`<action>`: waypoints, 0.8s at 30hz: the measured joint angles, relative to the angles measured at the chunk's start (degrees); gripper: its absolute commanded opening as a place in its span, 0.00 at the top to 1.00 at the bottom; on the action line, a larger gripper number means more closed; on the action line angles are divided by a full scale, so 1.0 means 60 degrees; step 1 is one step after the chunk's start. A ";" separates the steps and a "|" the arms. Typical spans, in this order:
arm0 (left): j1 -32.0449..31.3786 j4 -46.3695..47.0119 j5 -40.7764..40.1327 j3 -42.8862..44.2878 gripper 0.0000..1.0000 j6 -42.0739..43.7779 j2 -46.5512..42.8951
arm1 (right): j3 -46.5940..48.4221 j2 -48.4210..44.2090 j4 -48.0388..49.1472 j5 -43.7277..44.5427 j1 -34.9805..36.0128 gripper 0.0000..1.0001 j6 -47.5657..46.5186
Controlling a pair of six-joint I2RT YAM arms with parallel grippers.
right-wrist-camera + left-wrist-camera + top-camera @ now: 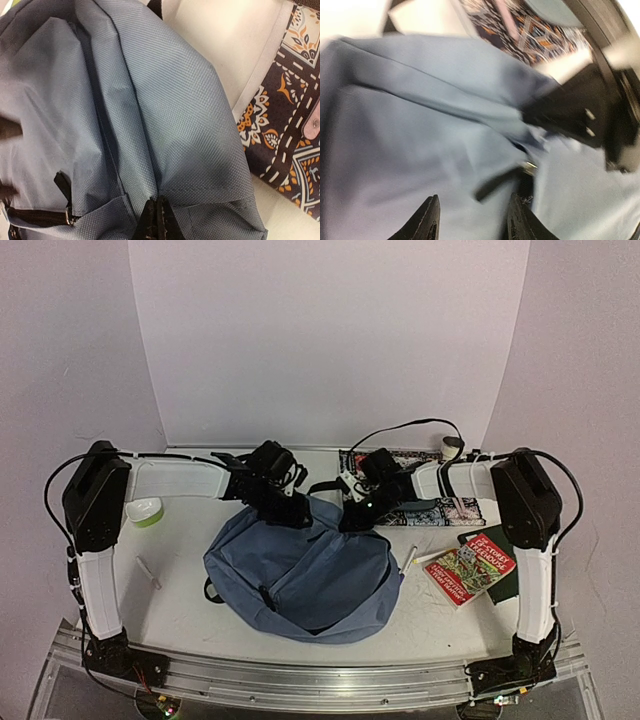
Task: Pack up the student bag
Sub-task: Grab the student bag from the lower front pocket.
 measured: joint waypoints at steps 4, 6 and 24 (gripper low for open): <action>0.0377 0.0010 0.0024 0.0000 0.54 0.0410 -0.0012 | -0.0208 -0.0245 0.0047 -0.0152 0.0000 1.00 -0.0075; 0.0407 0.0004 0.0105 0.0000 0.55 0.0745 -0.0012 | -0.0220 -0.0307 0.0052 -0.0219 0.0000 1.00 -0.0102; -0.0132 -0.0120 0.0567 0.0000 0.46 0.4024 0.0151 | -0.0222 -0.0355 0.0224 -0.0616 0.0011 1.00 -0.0216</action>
